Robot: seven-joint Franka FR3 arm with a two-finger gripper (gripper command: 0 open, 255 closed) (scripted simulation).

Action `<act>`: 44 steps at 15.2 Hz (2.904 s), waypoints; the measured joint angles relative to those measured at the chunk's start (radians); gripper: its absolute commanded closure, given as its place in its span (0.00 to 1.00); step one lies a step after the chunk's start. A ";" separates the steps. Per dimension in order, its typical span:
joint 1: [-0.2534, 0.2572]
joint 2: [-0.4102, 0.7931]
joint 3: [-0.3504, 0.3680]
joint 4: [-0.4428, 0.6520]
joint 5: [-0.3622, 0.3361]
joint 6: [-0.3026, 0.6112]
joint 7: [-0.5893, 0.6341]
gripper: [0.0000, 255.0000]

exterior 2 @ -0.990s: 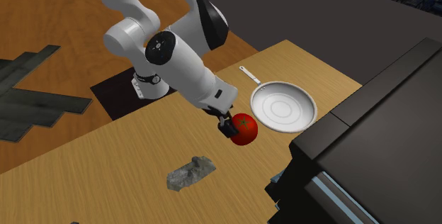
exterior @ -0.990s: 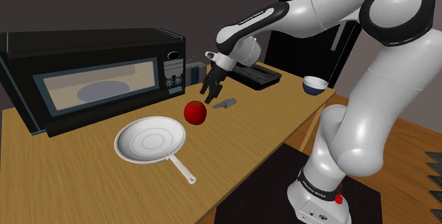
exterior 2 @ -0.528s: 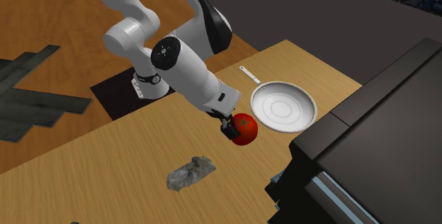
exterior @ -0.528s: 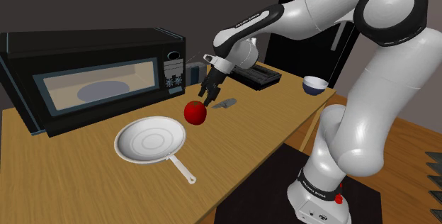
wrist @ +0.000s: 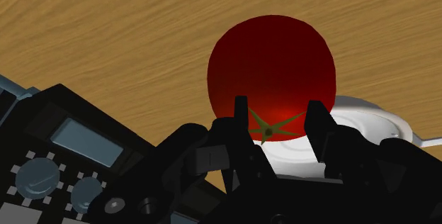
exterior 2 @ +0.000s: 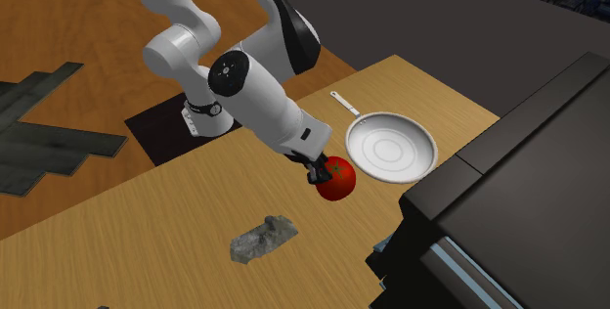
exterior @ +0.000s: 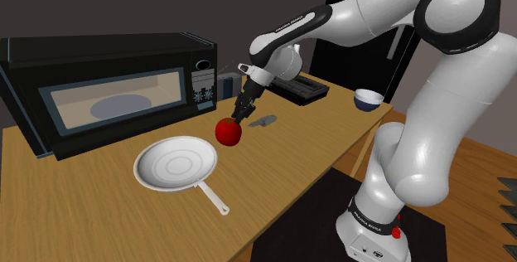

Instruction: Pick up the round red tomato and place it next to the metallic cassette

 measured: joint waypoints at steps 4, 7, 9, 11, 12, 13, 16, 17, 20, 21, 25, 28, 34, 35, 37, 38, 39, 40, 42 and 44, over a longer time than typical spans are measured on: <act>0.000 0.000 0.000 0.000 0.000 0.000 0.000 1.00; -0.004 -0.018 0.002 0.011 -0.027 -0.021 0.027 1.00; -0.008 -0.034 0.004 0.020 -0.047 -0.039 0.049 1.00; -0.011 -0.050 0.006 0.031 -0.068 -0.059 0.072 1.00; -0.013 -0.058 0.009 0.038 -0.080 -0.070 0.085 1.00; -0.014 -0.062 0.010 0.044 -0.086 -0.078 0.094 1.00; -0.020 -0.085 0.013 0.059 -0.113 -0.108 0.121 1.00; -0.021 -0.093 0.015 0.064 -0.121 -0.118 0.132 1.00; -0.026 -0.110 0.020 0.087 -0.143 -0.150 0.160 1.00; -0.027 -0.118 0.022 0.096 -0.152 -0.164 0.171 1.00; -0.032 -0.135 0.028 0.130 -0.176 -0.207 0.204 1.00; -0.035 -0.154 0.034 0.153 -0.194 -0.242 0.231 1.00; -0.040 -0.168 0.038 0.216 -0.217 -0.311 0.268 1.00; -0.040 -0.169 0.039 0.227 -0.220 -0.322 0.274 1.00; -0.041 -0.173 0.040 0.251 -0.227 -0.347 0.287 1.00; -0.042 -0.174 0.041 0.259 -0.229 -0.355 0.291 1.00; -0.047 -0.183 0.036 0.259 -0.234 -0.366 0.287 1.00; -0.054 -0.182 0.022 0.267 -0.236 -0.380 0.271 1.00; -0.073 -0.197 -0.006 0.258 -0.246 -0.400 0.235 1.00; -0.091 -0.202 -0.039 0.268 -0.254 -0.432 0.196 1.00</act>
